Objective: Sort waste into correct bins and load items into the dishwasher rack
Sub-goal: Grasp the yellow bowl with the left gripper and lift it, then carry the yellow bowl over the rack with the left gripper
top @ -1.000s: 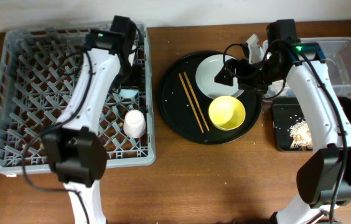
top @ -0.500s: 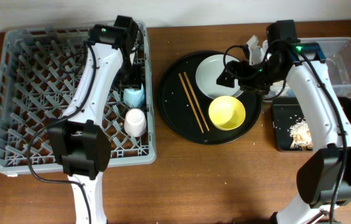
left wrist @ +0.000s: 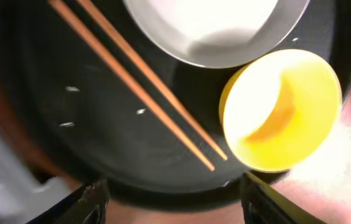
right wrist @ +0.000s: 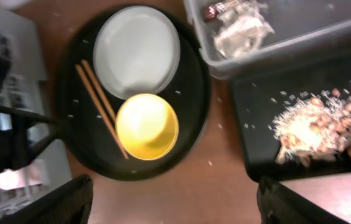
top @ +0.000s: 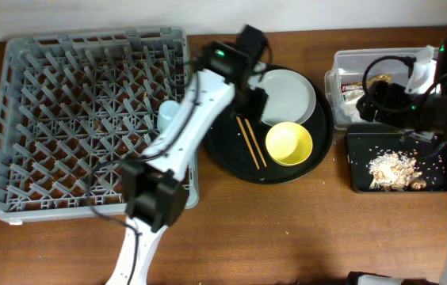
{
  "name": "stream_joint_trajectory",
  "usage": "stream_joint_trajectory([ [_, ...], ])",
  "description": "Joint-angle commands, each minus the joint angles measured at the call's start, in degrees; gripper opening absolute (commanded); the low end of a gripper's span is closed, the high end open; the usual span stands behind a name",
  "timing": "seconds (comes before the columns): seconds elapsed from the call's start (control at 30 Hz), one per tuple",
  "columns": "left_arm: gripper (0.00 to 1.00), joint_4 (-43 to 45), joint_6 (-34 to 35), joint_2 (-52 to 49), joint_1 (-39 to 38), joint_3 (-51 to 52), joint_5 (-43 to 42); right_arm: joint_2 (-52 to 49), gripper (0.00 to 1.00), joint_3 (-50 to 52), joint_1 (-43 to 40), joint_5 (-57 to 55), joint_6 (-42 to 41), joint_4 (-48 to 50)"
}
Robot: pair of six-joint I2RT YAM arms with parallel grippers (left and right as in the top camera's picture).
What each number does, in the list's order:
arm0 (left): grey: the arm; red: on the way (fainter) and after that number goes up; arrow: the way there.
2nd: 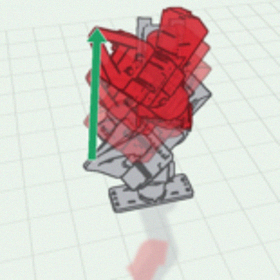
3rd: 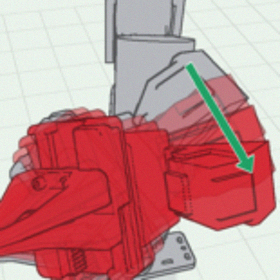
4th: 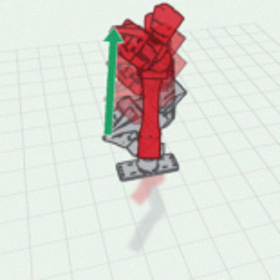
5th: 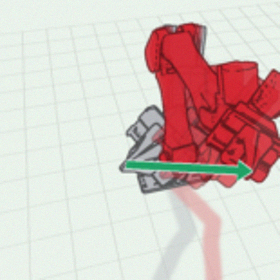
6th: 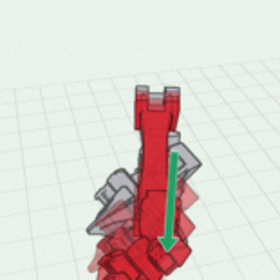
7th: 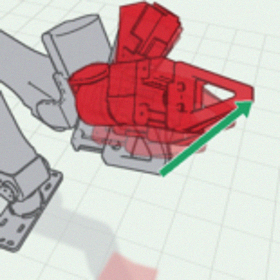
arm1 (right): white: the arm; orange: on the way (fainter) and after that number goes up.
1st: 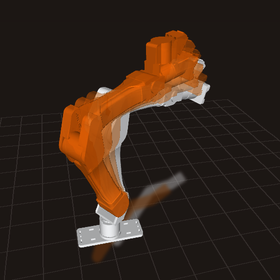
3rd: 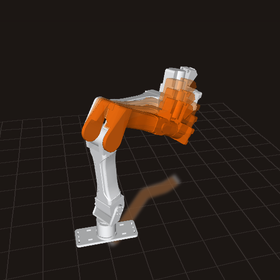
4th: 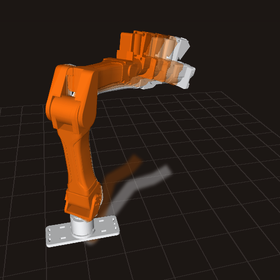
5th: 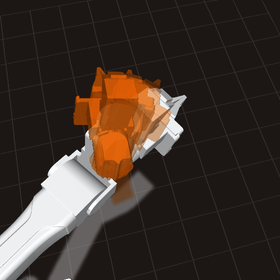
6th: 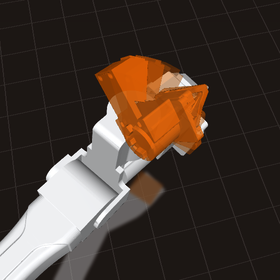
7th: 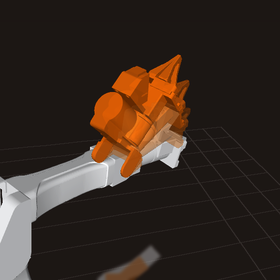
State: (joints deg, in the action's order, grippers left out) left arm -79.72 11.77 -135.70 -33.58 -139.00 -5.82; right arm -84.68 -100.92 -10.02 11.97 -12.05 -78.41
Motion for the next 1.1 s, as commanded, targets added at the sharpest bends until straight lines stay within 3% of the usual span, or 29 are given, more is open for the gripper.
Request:
stream_joint_trajectory([
  [0.0, 0.67, 1.88, 5.27, -5.35, -1.07, -0.61, -0.44, -1.07, 0.85, 0.85, -0.11, -2.56, -0.39, -0.76],
  [0.13, 0.61, 3.41, 5.38, -9.11, -3.82, -0.61, -1.53, -1.07, 0.85, 1.73, -0.13, -2.58, -0.35, -0.92],
  [0.4, 0.61, 4.13, 5.38, -13.51, -7.13, -0.61, -1.49, -1.09, 0.86, 4.28, -0.11, -2.6, -0.17, -0.87],
  [0.43, 0.58, 4.07, 5.38, -13.94, -7.1, -0.61, -1.46, -1.09, 0.85, 4.28, -0.13, -2.6, -0.17, -0.9],
  [0.5, 0.4, 4.2, 5.35, -13.92, -7.08, -0.61, -1.49, -1.09, 0.85, 4.28, -0.13, -2.58, -0.17, -0.85],
  [0.6, 0.0, 3.58, 5.35, -13.6, -6.73, -0.81, -1.51, -1.09, 0.86, 4.28, -0.13, -2.58, -0.17, -0.85],
  [0.8, 0.01, -6.25, 3.06, -7.1, -1.6, -13.03, 0.37, -1.09, 0.85, 4.28, -0.13, -2.6, -0.17, -0.72],
  [0.87, 0.0, -9.77, 2.69, -2.12, 3.48, -20.13, 9.88, -1.09, 0.85, 4.28, -0.13, -2.6, -0.17, -0.68],
  [1.07, 0.01, -6.43, 2.71, -0.15, 12.79, -21.11, 38.66, -1.09, 0.86, 4.28, -0.11, -2.58, -0.17, -0.26],
])
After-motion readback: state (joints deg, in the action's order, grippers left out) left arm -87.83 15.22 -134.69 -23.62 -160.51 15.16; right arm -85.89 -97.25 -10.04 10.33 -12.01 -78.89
